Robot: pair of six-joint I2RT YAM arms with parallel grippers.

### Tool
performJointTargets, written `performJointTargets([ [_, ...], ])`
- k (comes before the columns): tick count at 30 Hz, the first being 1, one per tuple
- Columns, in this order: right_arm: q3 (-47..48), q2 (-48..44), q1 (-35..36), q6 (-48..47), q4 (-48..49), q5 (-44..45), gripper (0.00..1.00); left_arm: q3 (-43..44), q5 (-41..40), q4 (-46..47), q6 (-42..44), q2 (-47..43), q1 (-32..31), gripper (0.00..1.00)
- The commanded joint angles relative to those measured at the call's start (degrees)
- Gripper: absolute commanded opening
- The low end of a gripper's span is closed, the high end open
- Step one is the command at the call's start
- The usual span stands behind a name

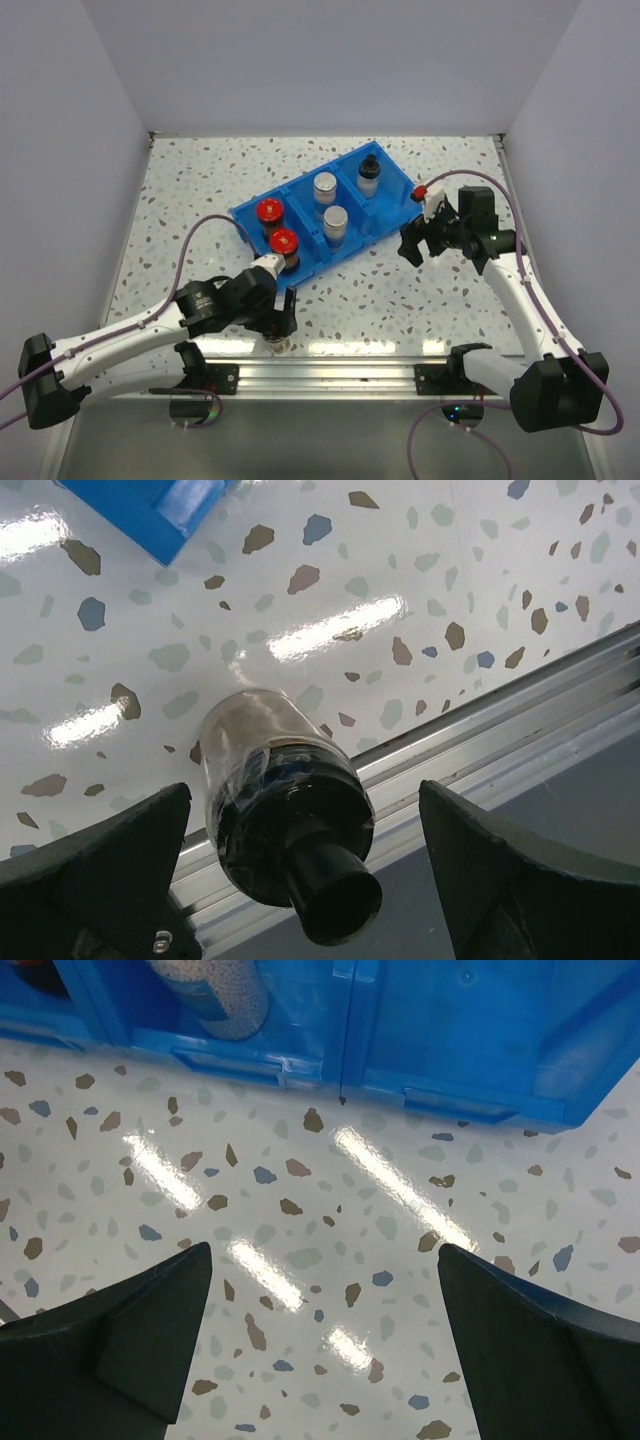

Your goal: Organize the condiment bottles

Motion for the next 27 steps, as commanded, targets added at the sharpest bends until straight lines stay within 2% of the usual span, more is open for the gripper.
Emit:
performJointTargets([
  [1, 0.27, 0.04, -0.30, -0.37, 1.13, -1.69, 0.99, 3.42, -4.99, -2.63, -2.30, 3.07, -3.20, 1.00],
  [7, 0.36, 0.39, -0.39, -0.54, 0.87, -1.69, 0.98, 6.15, -11.59, -6.94, -4.58, 7.21, -7.60, 1.00],
  [20, 0.45, 0.13, -0.65, -0.81, 0.61, -1.69, 0.99, 8.96, -16.34, -10.20, -7.14, 15.92, -14.37, 0.97],
  [21, 0.45, 0.04, -0.57, -0.81, 0.60, -1.78, 0.99, 9.05, -16.69, -10.20, -7.05, 16.44, -14.46, 0.93],
  [23, 0.45, -0.14, -0.65, -0.81, 0.60, -1.78, 0.99, 10.01, -17.30, -10.02, -6.96, 16.62, -14.46, 0.71],
  [24, 0.45, -0.22, -0.65, -0.81, 0.69, -1.78, 0.98, 10.54, -17.57, -9.76, -6.61, 16.62, -14.46, 0.60],
  [25, 0.53, -0.31, -0.57, -0.90, 0.60, -1.86, 0.98, 11.15, -18.27, -9.06, -6.35, 16.54, -14.37, 0.41],
  [27, 0.45, -0.49, -0.65, -0.90, 0.60, -1.87, 0.98, 13.44, -18.89, -7.92, -4.51, 17.06, -14.46, 0.30],
])
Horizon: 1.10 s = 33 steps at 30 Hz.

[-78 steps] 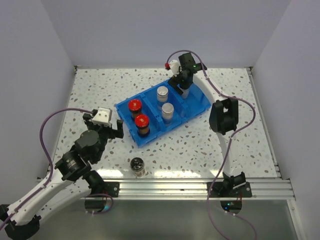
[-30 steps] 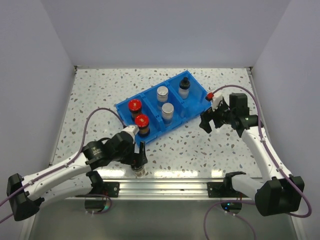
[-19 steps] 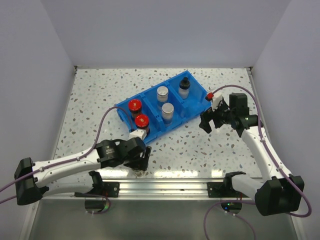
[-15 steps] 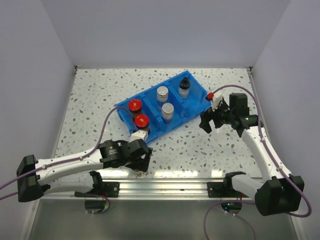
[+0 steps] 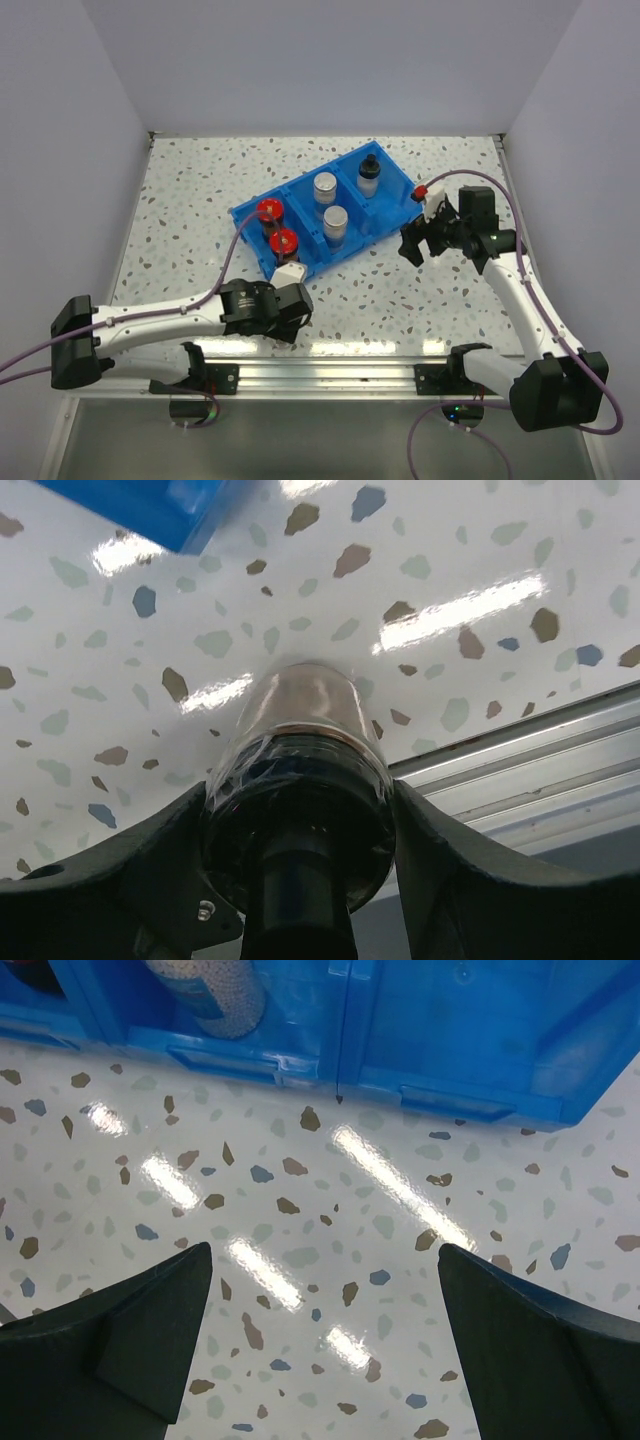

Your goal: Organize the condiment bottles

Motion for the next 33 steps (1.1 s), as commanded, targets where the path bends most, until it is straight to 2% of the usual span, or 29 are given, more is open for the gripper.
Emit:
performJointTargets([
  [1, 0.53, -0.84, -0.37, -0.59, 0.60, -1.56, 0.99, 6.84, -3.48, 2.66, 1.79, 0.23, -0.36, 0.22],
  [7, 0.18, -2.07, -0.98, 1.42, 2.53, 5.19, 0.99, 16.59, 0.03, 10.05, 10.93, 4.53, -0.28, 0.10],
  [13, -0.44, -4.18, -3.79, 8.97, 8.77, 21.81, 0.98, 41.95, 0.82, 8.30, 21.21, 19.90, 2.26, 0.07],
  [18, -0.96, -6.02, -6.78, 11.10, 10.53, 24.10, 0.99, 58.42, 7.24, 9.35, 27.27, 34.73, 10.70, 0.06],
  [22, -1.49, -7.43, -8.54, 11.71, 11.50, 24.72, 0.99, 75.97, 9.17, 8.82, 29.48, 45.83, 15.88, 0.06],
  [25, -1.49, -7.43, -9.07, 11.80, 11.41, 24.28, 0.99, 82.07, 11.02, 12.33, 29.83, 51.90, 17.65, 0.06],
  [30, -1.49, -7.17, -9.07, 11.80, 11.24, 23.40, 0.99, 82.44, 11.46, 22.07, 30.10, 56.65, 20.20, 0.07],
  [33, -1.49, -6.64, -9.07, 11.80, 11.24, 22.96, 0.99, 82.79, 12.42, 24.46, 30.27, 59.46, 21.69, 0.08],
])
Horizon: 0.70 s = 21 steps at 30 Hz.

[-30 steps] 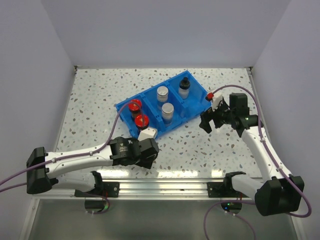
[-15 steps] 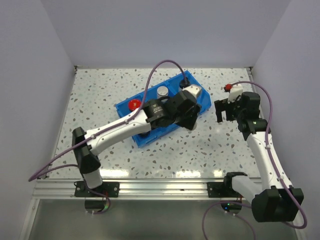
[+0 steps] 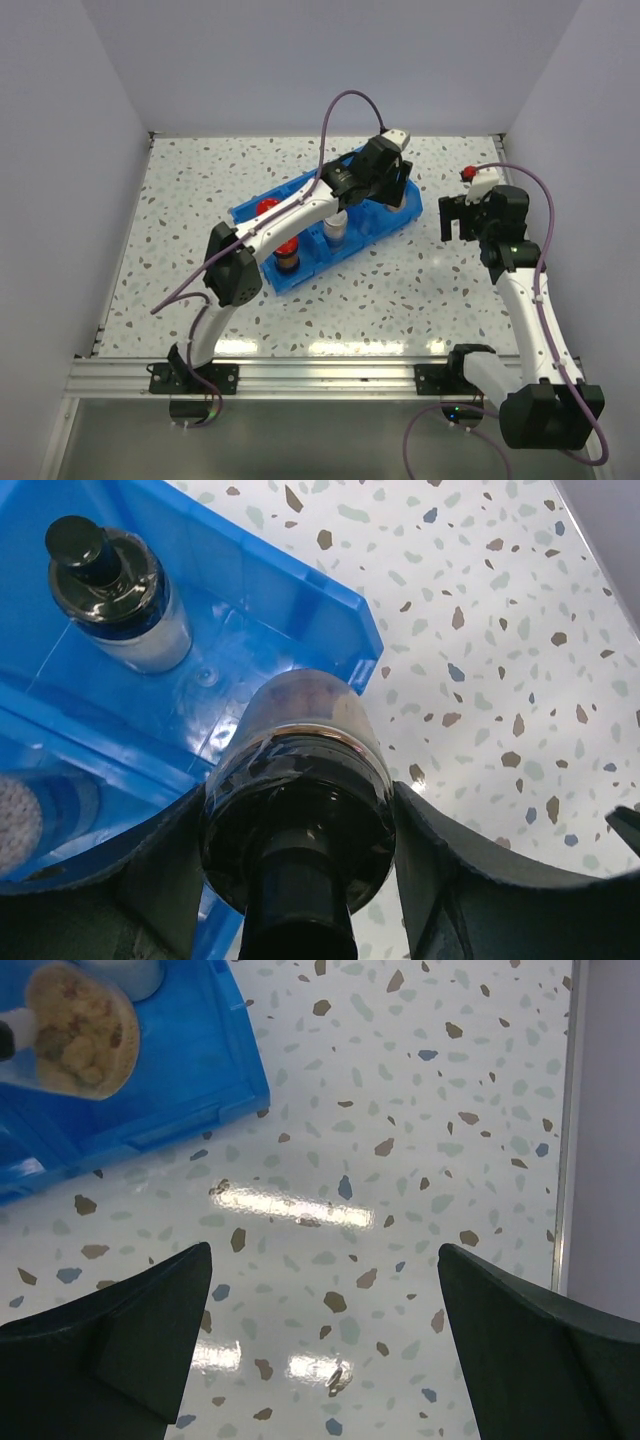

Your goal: Organize the condiment bottles

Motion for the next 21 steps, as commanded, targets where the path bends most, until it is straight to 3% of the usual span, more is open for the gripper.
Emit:
performJointTargets([
  [1, -0.13, 0.00, -0.13, 0.89, 2.54, 0.01, 0.98, 4.91, 2.61, 9.10, 1.88, 2.20, 1.37, 0.08],
  [5, -0.05, 0.53, -0.13, 0.89, 2.36, -0.60, 0.99, 6.77, 3.58, 8.40, 2.76, 5.55, 2.25, 0.10],
  [11, -0.04, 0.80, -0.22, 0.89, 2.28, -1.13, 0.99, 6.42, 3.76, 7.26, 3.90, 8.98, 3.04, 0.21],
  [14, -0.13, 1.06, -0.22, 0.81, 2.28, -1.48, 0.99, 6.50, 3.67, 7.70, 3.99, 10.47, 3.22, 0.31],
  [18, -0.05, 1.32, -0.13, 0.81, 2.10, -2.01, 0.99, 6.59, 3.58, 8.84, 3.91, 11.53, 3.22, 0.55],
  [21, -0.13, 1.59, -0.13, 0.63, 2.19, -1.92, 0.99, 6.59, 3.41, 9.19, 3.73, 11.88, 3.22, 0.67],
])
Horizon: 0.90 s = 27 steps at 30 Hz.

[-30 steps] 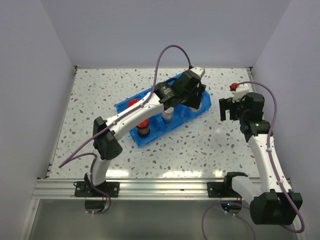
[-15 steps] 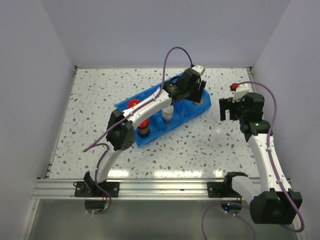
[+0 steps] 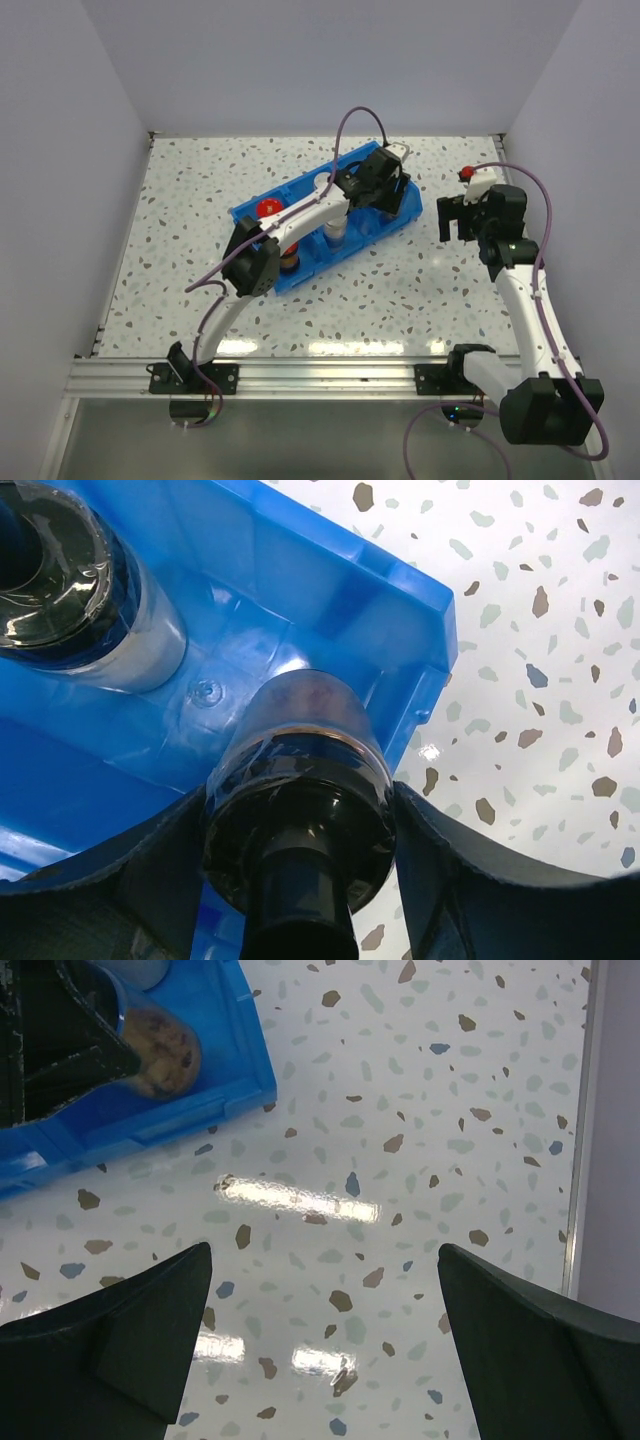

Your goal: Organize the condiment bottles

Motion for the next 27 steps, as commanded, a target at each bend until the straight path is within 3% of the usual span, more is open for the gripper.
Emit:
performJointTargets([
  [1, -0.09, 0.47, -0.22, 0.61, 2.19, -1.11, 0.99, 2.99, 0.09, 4.25, 0.91, -0.51, 0.40, 0.69],
  [9, -0.09, 0.65, -0.22, 0.26, 2.19, -1.11, 0.99, 2.46, -0.09, 4.34, 1.00, -2.18, 0.40, 0.84],
  [13, -0.18, 0.56, -0.22, -0.27, 2.19, -0.85, 0.99, 1.14, -0.61, 4.78, 1.08, -5.16, 0.40, 0.84],
  [17, -0.53, 0.12, -0.48, -0.80, 2.28, -1.11, 0.99, -3.86, -1.93, 7.32, 2.83, -14.45, 0.40, 0.84],
  [19, -0.53, 0.03, -0.66, -1.50, 2.19, -1.55, 0.99, -10.26, -3.25, 9.25, 4.07, -19.56, 0.40, 0.84],
  [23, -0.53, -1.89, -1.18, -2.38, 2.01, -3.39, 0.99, -26.42, -8.07, 15.40, 7.05, -39.20, 0.40, 0.93],
  [27, -2.02, -4.88, -2.15, -0.10, 3.85, -4.80, 0.99, -51.60, -16.06, 24.89, 11.63, -59.09, 0.66, 1.00],
])
